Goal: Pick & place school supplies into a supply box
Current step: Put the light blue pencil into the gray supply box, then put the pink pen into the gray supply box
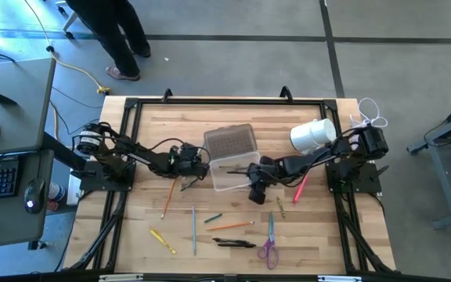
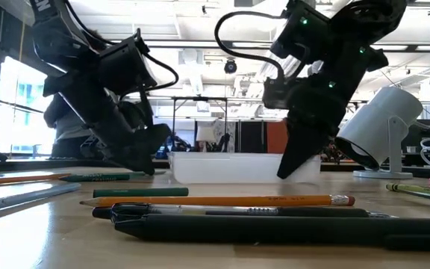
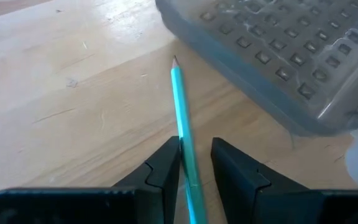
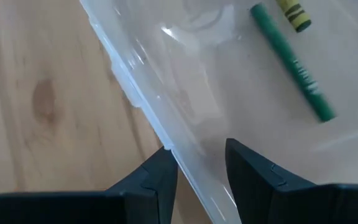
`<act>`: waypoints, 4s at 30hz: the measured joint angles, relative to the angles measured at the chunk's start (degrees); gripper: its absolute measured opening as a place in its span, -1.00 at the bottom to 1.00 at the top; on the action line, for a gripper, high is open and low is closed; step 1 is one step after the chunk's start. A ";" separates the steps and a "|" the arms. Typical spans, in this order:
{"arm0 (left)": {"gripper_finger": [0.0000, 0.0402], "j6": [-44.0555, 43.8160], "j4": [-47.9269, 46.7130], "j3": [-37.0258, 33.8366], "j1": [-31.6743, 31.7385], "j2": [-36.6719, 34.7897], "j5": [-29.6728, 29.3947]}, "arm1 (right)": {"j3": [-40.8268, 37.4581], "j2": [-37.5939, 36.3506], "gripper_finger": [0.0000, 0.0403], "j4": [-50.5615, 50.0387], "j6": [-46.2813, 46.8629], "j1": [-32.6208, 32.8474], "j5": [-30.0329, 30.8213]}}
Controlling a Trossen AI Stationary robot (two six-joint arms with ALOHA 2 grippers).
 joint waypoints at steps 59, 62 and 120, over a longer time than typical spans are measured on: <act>-0.80 -21.07 1.72 3.75 -8.87 7.73 -17.86 | -0.11 -29.14 -0.41 12.94 -28.04 0.78 4.54; -0.81 -20.72 -0.70 3.91 -9.10 3.95 -13.62 | -0.11 -29.14 -0.41 13.07 -28.57 0.78 4.55; -0.75 5.64 -1.41 6.60 -10.51 -17.16 11.28 | -0.09 -27.19 -0.41 8.09 -29.64 0.89 -5.30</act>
